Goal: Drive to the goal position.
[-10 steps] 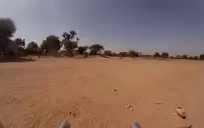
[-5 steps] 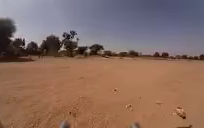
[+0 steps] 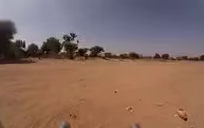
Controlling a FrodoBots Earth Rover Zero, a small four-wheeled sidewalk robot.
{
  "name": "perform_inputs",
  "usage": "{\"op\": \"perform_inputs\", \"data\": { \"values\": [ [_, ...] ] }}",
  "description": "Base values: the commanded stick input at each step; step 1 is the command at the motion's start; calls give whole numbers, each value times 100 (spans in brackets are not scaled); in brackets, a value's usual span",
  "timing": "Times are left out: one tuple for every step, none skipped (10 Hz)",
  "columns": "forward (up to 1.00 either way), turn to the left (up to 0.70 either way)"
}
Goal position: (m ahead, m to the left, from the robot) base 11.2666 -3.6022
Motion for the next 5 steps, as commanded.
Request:
{"op": "perform_inputs", "data": {
  "values": [
    [50, 0],
    [50, 0],
    [50, 0],
    [50, 0],
    [50, 0]
  ]
}}
